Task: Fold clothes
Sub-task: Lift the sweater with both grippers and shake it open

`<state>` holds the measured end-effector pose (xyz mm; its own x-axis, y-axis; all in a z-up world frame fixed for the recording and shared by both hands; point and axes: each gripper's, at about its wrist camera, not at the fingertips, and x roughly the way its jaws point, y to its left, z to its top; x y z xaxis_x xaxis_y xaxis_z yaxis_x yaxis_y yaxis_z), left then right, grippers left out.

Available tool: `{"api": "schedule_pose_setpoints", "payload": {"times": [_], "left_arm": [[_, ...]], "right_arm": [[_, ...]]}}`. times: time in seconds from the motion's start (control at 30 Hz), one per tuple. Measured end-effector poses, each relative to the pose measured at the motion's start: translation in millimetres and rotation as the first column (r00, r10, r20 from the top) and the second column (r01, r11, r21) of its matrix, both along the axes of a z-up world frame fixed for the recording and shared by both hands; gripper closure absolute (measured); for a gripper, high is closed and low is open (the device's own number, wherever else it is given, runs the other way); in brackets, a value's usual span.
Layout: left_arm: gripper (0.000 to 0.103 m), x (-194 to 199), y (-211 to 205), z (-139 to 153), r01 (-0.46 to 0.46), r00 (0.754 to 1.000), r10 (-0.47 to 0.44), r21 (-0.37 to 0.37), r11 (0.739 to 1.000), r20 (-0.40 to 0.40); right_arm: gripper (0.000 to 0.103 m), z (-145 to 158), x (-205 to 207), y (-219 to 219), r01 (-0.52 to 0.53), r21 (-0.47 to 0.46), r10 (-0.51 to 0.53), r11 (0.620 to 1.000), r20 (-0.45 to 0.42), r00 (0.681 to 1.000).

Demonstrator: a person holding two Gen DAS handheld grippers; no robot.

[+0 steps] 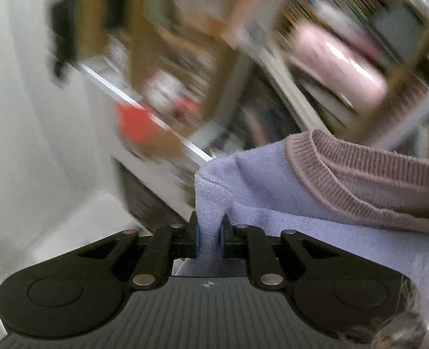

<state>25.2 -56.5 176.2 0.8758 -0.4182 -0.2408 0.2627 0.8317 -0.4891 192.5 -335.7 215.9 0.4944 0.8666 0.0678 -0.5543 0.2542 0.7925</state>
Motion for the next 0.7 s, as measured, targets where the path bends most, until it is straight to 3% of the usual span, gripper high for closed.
{"api": "schedule_pose_setpoints", "payload": {"times": [0.07, 0.17, 0.27, 0.33, 0.4, 0.43, 0.53, 0.63, 0.67, 0.7], "left_arm": [[0.095, 11.3, 12.6, -29.2, -0.049, 0.994, 0.054, 0.049, 0.998, -0.096], [0.095, 28.2, 31.4, -73.1, -0.114, 0.962, 0.142, 0.13, 0.985, -0.232], [0.095, 45.1, 50.3, -116.9, -0.164, 0.905, 0.235, 0.218, 0.962, -0.355], [0.094, 56.3, 62.8, -145.9, -0.189, 0.853, 0.298, 0.279, 0.941, -0.428], [0.086, 57.1, 70.1, -148.9, -0.198, 0.845, 0.32, 0.305, 0.932, -0.428], [0.085, 57.1, 74.0, -149.7, -0.203, 0.841, 0.334, 0.325, 0.924, -0.425], [0.07, 59.0, 76.9, -149.3, -0.226, 0.819, 0.41, 0.433, 0.873, -0.401], [0.063, 50.8, 80.7, -130.3, -0.281, 0.822, 0.476, 0.505, 0.816, -0.312], [0.061, 47.0, 80.0, -126.1, -0.291, 0.833, 0.473, 0.5, 0.816, -0.287], [0.061, 44.6, 73.1, -122.6, -0.272, 0.85, 0.443, 0.482, 0.833, -0.285]], "right_arm": [[0.092, -34.8, 12.5, 33.1, 0.003, -0.146, -0.013, 0.989, -0.073, 0.997], [0.092, -98.2, 25.5, 75.4, -0.025, -0.311, -0.039, 0.95, -0.198, 0.979], [0.091, -145.3, 30.5, 108.9, -0.062, -0.444, -0.068, 0.894, -0.27, 0.961], [0.085, -163.8, 27.8, 120.6, -0.083, -0.48, -0.066, 0.873, -0.286, 0.956], [0.074, -166.2, 20.8, 124.8, -0.104, -0.491, -0.043, 0.865, -0.278, 0.96], [0.06, -164.2, 12.5, 122.5, -0.104, -0.495, -0.032, 0.863, -0.258, 0.965], [0.057, -155.0, -15.5, 104.6, -0.082, -0.526, -0.015, 0.846, -0.177, 0.984], [0.057, -158.8, -31.7, 78.8, -0.026, -0.603, -0.064, 0.798, -0.129, 0.99], [0.057, -162.5, -38.8, 66.4, 0.001, -0.627, -0.096, 0.779, -0.118, 0.988], [0.057, -167.8, -44.2, 53.1, 0.026, -0.646, -0.134, 0.763, -0.118, 0.984]]}}
